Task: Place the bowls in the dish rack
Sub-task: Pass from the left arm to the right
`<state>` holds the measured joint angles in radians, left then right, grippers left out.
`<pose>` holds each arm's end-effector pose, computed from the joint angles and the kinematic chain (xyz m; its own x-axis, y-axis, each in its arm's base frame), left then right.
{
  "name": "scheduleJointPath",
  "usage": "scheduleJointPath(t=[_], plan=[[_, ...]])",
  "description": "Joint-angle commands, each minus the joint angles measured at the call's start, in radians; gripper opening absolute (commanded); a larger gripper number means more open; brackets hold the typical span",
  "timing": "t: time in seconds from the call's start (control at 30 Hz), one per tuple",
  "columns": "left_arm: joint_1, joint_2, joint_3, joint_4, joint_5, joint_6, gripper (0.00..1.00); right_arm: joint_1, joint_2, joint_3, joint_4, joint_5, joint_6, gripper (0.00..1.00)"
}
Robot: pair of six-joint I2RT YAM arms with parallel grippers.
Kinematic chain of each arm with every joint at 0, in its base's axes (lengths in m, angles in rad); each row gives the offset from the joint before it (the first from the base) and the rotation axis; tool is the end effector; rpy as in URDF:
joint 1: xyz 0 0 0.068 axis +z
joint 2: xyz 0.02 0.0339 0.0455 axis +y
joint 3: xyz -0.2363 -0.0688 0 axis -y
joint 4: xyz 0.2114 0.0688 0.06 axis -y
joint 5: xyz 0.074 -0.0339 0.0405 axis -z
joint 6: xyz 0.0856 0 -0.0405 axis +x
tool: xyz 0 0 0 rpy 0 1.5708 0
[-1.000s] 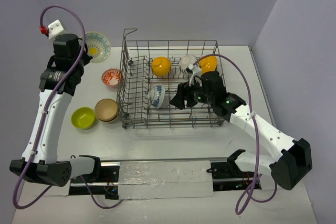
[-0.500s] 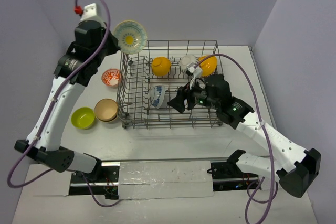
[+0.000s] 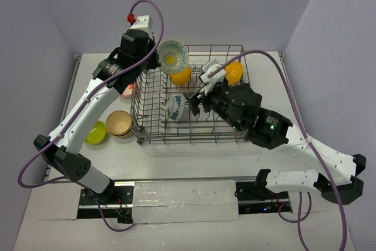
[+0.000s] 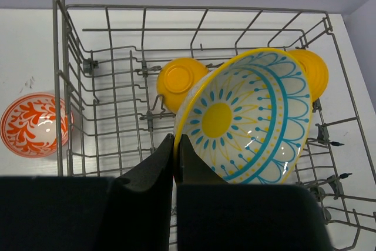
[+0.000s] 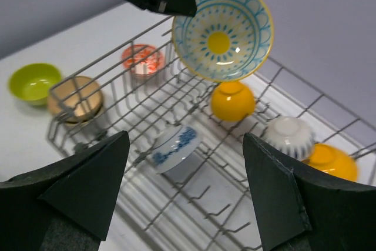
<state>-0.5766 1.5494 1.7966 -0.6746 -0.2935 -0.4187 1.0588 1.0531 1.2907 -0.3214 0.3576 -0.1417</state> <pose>0.3045 -0.1685 0.3950 -0.4399 -0.1782 -0.8802 0.1339 0.9562 -0.2604 0.1476 0.2016 0.4140 0.0506 -0.1800 -0.9824 -0.6451 0.7450 -0.1697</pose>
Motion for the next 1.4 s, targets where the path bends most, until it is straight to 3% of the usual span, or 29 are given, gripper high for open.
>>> scheduleJointPath(t=[0.0,0.33,0.97,1.1,1.23,1.37], plan=[[-0.015,-0.051,-0.006,0.121,-0.001,0.024,0.00,0.030,0.074,0.054,0.037,0.178,-0.153,0.85],[-0.061,-0.130,-0.043,0.144,0.030,0.028,0.00,0.023,0.222,0.157,0.107,0.138,-0.294,0.84],[-0.100,-0.164,-0.086,0.145,0.079,0.023,0.00,-0.060,0.370,0.199,0.119,0.032,-0.279,0.73],[-0.098,-0.175,-0.117,0.164,0.080,0.023,0.00,-0.077,0.378,0.197,0.117,0.006,-0.263,0.66],[-0.100,-0.167,-0.117,0.164,0.083,0.024,0.00,-0.097,0.378,0.188,0.116,-0.037,-0.242,0.51],[-0.100,-0.169,-0.114,0.164,0.088,0.021,0.00,-0.114,0.380,0.171,0.119,-0.054,-0.226,0.47]])
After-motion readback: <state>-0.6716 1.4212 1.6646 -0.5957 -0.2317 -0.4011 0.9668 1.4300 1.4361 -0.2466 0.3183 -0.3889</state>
